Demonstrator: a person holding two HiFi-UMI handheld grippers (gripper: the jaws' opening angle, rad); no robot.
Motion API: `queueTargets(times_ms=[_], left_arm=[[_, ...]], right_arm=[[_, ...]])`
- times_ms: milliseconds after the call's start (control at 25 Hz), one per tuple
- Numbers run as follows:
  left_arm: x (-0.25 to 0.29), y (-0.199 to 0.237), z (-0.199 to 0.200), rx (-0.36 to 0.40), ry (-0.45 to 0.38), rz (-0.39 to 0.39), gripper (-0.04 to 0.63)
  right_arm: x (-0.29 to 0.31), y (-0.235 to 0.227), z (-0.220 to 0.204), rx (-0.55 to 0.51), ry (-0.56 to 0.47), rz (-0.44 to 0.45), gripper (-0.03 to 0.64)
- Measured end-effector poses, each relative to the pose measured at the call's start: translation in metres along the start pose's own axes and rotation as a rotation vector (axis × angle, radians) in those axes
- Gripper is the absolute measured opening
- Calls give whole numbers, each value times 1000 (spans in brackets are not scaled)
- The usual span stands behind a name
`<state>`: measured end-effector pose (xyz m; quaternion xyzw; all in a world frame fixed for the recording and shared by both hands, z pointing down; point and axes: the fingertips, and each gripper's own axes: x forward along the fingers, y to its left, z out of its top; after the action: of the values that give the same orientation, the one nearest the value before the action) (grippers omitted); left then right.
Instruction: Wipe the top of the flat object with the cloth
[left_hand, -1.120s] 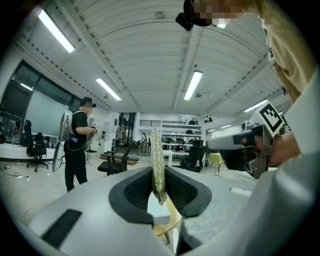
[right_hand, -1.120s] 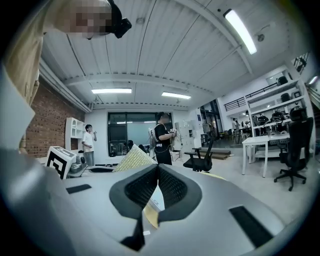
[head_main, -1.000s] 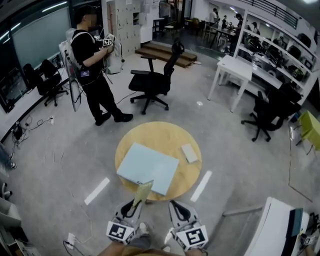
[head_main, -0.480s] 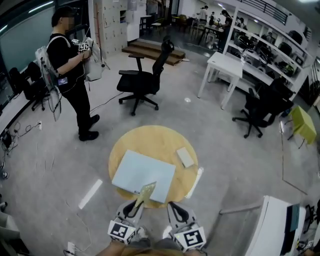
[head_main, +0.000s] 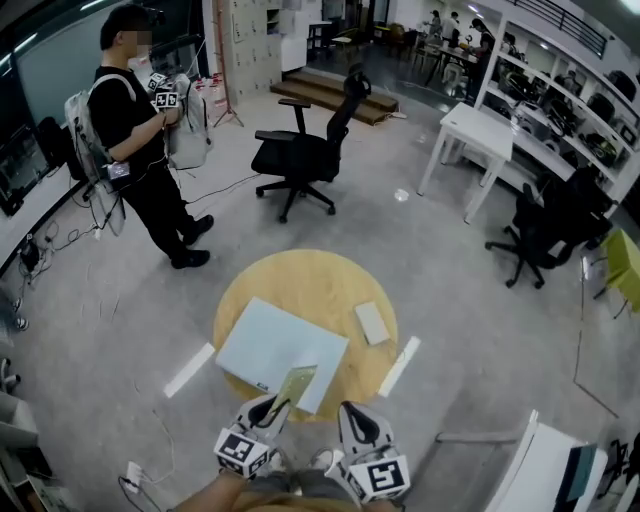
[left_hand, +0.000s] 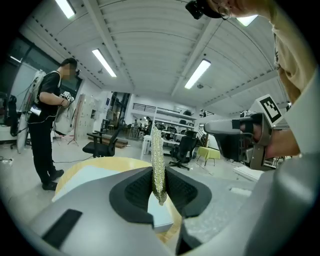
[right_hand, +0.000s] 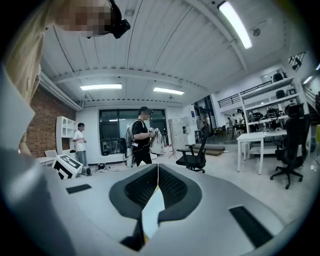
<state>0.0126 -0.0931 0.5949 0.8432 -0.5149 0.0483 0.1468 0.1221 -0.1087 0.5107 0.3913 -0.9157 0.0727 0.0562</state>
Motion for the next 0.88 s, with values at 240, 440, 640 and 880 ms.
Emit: queueTargets(times_ms=[240,440,640,880], left_arm=[[36,-7,-21,-89,56,-21,65],[54,-1,-66,-176,158,-56,65],[68,37,-117,-97,267,8,66],[67,72,-120,12,289,62,66]], right_arm=[[8,-25,0,-38,16,74,1],[22,-19,0,-44,25,77,2],[48,-11,-20,-74,53,89,2],[72,5,-35,-69,71,107,2]])
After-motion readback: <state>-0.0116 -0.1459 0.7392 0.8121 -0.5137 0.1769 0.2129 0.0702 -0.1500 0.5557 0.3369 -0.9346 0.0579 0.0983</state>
